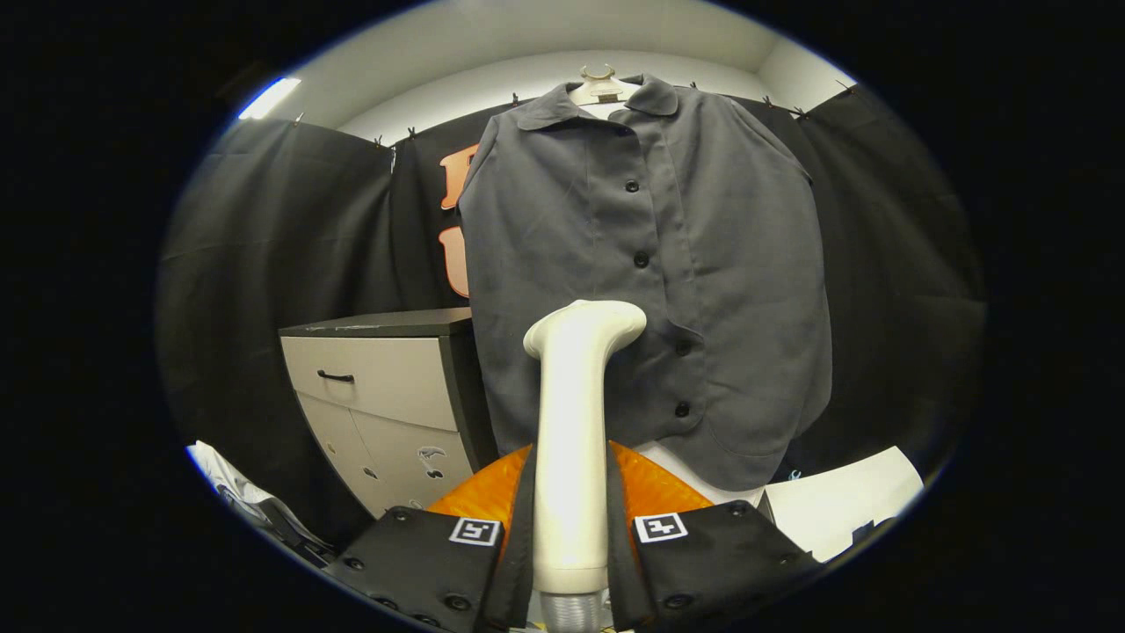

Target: Iron the clothes twice with a garment steamer, once on the left side and once on the right side.

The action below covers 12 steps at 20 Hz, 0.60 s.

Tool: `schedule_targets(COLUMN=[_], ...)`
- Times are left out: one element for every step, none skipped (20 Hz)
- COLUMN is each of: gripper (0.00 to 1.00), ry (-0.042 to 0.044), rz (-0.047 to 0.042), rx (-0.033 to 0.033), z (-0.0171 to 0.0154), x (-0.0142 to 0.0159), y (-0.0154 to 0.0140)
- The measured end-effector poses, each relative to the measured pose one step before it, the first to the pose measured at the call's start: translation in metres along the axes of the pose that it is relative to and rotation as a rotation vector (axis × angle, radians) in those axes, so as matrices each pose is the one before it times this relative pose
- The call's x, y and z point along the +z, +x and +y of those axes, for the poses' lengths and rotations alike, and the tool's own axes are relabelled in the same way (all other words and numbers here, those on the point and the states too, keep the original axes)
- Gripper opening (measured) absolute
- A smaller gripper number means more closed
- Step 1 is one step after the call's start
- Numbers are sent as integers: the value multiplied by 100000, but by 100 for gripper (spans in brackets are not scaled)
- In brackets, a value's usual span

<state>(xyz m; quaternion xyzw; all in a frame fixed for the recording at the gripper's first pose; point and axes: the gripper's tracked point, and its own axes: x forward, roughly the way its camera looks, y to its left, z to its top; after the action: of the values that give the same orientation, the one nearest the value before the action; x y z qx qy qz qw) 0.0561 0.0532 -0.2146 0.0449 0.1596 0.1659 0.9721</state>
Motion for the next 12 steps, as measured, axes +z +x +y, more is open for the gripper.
schedule_targets(gripper=[42,42,42,42,42,42,42,42,42,42,42,42], ry=[237,13,-239,-240,-80,-38,198,211,20,215,317,385], rz=[27,-236,-393,-232,-61,-263,-757,-1234,-1403,-1740,-1661,-1649], rx=[56,59,46,163,239,272,318,461,489,407,459,394], z=[26,84,43,70,61,131,166,138,186,112,25,14], x=[-10,132,184,143,249,350,474,757,860,1065,1113,1187], y=[-122,-183,-113,-171,-120,-280,-241,-309,-314,-334,-335,-252])
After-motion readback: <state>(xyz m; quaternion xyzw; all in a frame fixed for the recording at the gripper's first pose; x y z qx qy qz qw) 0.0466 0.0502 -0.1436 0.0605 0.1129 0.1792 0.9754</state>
